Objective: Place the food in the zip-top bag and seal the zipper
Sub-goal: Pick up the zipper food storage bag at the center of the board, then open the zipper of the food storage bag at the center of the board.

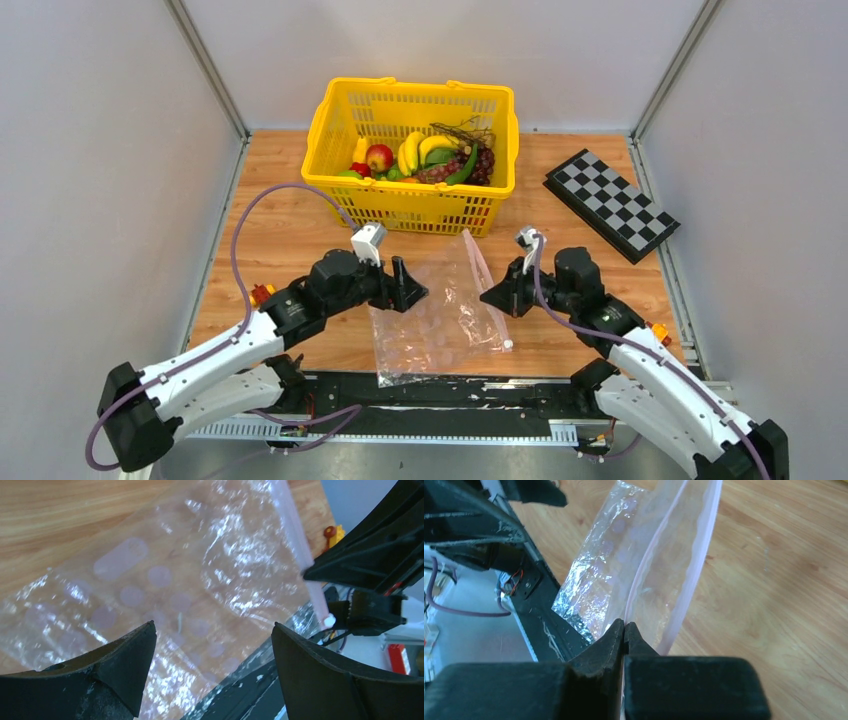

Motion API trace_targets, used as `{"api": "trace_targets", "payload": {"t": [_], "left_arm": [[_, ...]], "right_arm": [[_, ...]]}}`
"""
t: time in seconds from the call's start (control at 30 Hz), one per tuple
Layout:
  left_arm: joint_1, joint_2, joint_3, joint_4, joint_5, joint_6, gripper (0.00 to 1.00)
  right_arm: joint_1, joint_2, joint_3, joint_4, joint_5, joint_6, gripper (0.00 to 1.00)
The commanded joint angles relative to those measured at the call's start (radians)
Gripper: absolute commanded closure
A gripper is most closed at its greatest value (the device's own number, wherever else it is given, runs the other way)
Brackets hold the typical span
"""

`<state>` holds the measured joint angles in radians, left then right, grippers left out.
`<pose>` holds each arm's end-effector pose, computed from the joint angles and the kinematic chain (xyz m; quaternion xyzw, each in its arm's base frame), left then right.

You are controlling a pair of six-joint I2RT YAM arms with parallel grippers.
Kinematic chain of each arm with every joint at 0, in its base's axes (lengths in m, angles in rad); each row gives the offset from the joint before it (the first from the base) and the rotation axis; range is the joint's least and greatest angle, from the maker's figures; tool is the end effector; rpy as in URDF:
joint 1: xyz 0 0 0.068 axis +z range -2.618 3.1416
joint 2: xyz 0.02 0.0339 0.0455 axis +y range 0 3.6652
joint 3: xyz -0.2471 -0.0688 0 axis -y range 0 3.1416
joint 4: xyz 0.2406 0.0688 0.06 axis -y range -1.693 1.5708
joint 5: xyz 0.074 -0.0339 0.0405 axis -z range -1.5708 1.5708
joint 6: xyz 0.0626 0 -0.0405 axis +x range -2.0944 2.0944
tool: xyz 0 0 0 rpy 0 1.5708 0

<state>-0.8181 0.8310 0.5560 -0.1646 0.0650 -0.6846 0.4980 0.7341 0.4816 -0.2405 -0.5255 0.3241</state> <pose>0.1507 -0.1668 0.2303 0.0737 0.8408 -0.3857 0.3727 0.1584 0.1219 0.2164 -0.2048 0.8141 0.4024 0.3652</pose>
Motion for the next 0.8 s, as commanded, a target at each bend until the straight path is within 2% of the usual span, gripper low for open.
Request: {"api": "trace_targets", "payload": {"t": [0.0,0.2,0.4,0.53,0.77], "left_arm": [[-0.054,0.060,0.097,0.125,-0.063,-0.059,0.08],[-0.093,0.124,0.156,0.131,-0.075,-0.059,0.10],[-0.109,0.166,0.155,0.126,-0.097,-0.066,0.18],[-0.114,0.186,0.170,0.084,-0.108,-0.052,0.20],[-0.117,0.211,0.190,0.035,-0.128,-0.042,0.18]], "right_arm": [[0.148,0.000,0.094,-0.073,0.133,-0.067,1.00],[0.336,0.100,0.181,-0.101,0.307,-0.098,1.00],[0.436,0.181,0.220,-0.047,0.363,-0.101,1.00],[0.476,0.209,0.232,-0.026,0.410,-0.103,1.00],[0.504,0.210,0.235,0.026,0.374,-0.098,0.99]]}}
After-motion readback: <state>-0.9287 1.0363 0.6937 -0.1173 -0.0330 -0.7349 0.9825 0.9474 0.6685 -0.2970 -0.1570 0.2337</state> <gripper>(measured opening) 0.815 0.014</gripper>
